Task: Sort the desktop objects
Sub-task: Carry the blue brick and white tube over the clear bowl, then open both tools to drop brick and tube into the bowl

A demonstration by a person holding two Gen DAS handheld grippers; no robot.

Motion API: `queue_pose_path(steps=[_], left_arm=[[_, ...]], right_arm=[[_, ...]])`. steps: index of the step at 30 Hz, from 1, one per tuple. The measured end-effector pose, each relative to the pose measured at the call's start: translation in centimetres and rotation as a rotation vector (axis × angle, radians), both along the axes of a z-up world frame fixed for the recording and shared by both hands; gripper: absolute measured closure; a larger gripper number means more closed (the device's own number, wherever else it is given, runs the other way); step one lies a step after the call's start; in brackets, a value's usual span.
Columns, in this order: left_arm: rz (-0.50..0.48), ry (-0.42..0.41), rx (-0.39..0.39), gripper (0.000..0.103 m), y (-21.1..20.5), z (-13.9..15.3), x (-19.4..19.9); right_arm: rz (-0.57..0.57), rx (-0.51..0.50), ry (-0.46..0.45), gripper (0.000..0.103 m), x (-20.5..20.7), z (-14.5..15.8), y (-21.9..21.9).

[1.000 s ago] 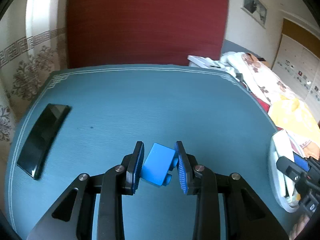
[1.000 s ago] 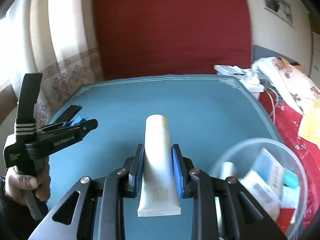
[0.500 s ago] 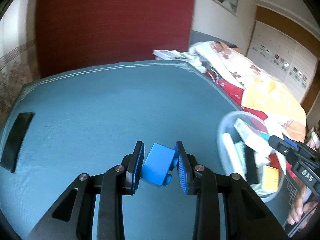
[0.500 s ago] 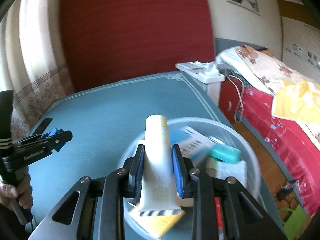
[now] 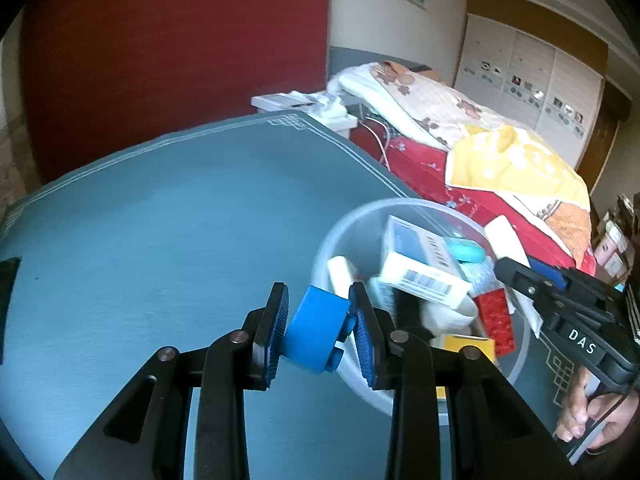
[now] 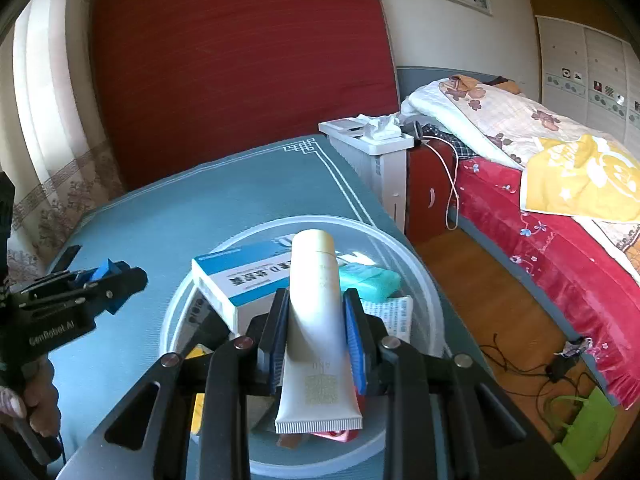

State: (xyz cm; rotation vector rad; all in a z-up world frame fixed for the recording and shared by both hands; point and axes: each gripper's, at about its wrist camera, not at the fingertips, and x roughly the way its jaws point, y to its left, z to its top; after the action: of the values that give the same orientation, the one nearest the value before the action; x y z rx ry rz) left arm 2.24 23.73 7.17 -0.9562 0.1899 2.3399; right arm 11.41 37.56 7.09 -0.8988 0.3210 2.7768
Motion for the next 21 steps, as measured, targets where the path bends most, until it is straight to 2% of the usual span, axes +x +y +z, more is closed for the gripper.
queue_pose_path(steps=[15, 21], left_arm=[[-0.069, -0.018, -0.036, 0.069, 4.3, -1.6, 1.2], [-0.127, -0.024, -0.005, 0.068, 5.3, -1.8, 1.3]], right_arm=[[0.01, -0.038, -0.012, 0.073, 0.3, -0.9, 1.8], [0.006, -0.045, -0.012, 0.073, 0.0, -1.1, 2.3]])
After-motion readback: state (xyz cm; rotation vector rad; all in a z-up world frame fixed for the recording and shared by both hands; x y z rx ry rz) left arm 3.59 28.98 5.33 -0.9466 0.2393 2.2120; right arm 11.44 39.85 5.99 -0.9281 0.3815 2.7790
